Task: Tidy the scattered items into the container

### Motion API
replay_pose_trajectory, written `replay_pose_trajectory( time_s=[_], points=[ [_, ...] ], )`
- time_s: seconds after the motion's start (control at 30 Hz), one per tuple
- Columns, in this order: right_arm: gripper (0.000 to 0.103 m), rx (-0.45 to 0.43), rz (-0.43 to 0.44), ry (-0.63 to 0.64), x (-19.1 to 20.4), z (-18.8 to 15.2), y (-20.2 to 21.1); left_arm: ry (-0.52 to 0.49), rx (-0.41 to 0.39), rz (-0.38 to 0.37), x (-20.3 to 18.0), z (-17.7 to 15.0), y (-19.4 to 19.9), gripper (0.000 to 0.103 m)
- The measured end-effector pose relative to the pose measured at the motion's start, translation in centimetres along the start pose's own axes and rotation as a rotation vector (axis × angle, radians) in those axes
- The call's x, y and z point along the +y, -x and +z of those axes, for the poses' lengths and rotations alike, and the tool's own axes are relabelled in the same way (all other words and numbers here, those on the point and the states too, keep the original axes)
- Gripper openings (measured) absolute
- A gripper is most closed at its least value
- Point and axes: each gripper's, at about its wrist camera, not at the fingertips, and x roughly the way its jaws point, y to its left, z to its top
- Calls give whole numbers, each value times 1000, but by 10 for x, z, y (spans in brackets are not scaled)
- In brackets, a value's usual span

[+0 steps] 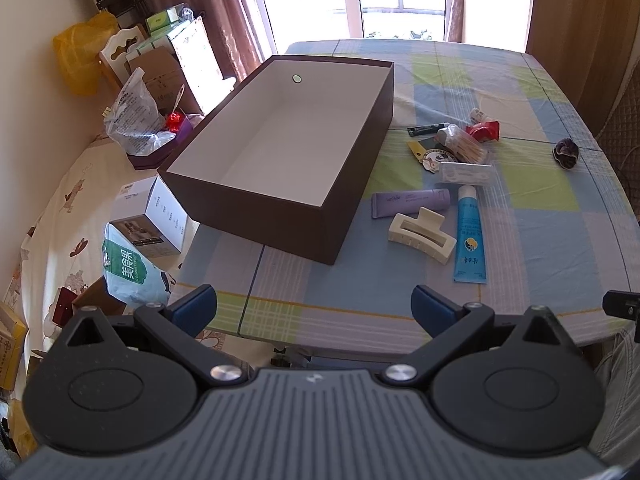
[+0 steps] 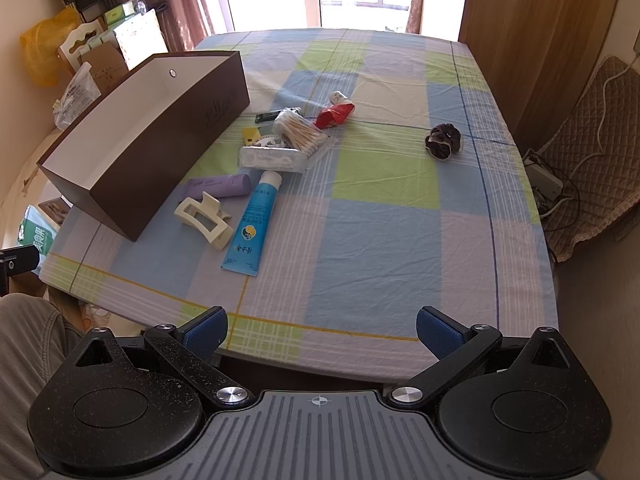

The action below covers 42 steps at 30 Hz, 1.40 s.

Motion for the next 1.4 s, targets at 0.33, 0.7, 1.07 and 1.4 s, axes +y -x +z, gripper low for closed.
replay_pose_trajectory(
  time_s=[0.33,0.7,1.07,1.4],
  points=[
    [103,-4,-3,5,0,0,0,1,6,2,0,0,-2,102],
    [103,-1,-1,3,-1,0,-2,-5,15,3,-1,1,-4,102],
    [103,6,2,-2,-4,1,-6,-15,26,-10,-6,1,-9,102],
    [103,-3,31,-57,-20,3,-19,-36,50,-74,-12,3,-28,102]
  ],
)
